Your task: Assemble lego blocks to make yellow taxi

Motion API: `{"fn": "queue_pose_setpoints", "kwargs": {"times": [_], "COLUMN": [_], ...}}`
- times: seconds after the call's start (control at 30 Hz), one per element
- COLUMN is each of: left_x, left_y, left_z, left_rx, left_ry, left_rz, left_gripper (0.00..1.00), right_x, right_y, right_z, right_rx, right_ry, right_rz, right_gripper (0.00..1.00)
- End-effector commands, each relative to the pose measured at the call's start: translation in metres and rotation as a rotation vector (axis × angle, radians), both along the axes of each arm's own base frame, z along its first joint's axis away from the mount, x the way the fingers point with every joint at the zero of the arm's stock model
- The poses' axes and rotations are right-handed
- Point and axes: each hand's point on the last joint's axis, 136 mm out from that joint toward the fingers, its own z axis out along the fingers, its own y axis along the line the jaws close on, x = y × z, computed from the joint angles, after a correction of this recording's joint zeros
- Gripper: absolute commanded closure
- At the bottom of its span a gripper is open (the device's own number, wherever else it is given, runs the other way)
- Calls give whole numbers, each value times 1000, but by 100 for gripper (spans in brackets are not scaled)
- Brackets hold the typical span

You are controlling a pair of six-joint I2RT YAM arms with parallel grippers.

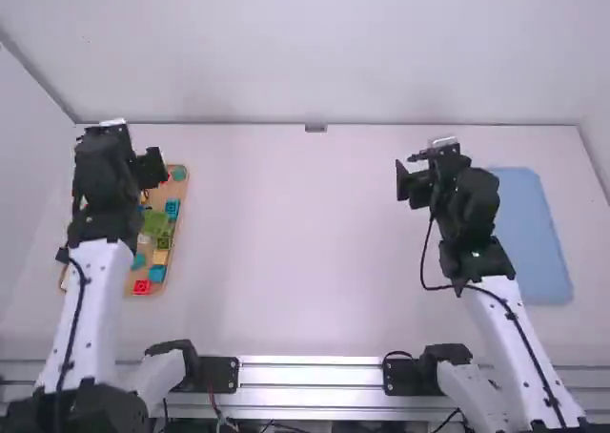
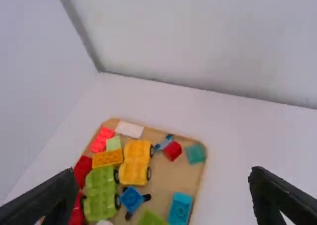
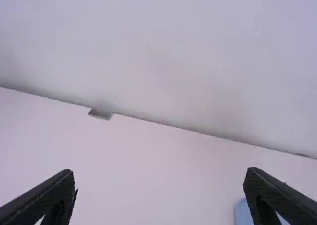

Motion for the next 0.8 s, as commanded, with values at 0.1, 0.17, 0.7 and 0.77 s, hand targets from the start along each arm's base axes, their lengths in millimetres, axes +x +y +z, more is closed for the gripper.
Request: {"fn": "queue_pose_setpoints", "kwargs": {"times": [0.1, 0.17, 0.7, 0.77], "left_x": [28, 36, 57, 58], "left_y": [37, 50, 127, 125], "left_z": [15, 10, -108, -131], "left_rx": [-84, -119, -321, -350], "left_ry": [96, 149, 606, 655], "left_rz": [28, 40, 132, 72], "left_gripper": [3, 2, 1, 2], "right_x": [11, 13, 9, 9], "right_y": [15, 21, 53, 57], "right_z": [21, 21, 27, 28], "right_rx": [-53, -55, -53, -52], "right_ry": [-48, -47, -70, -74], "right_rz": [57, 72, 157, 165], "right_gripper": [4, 3, 1, 2]}}
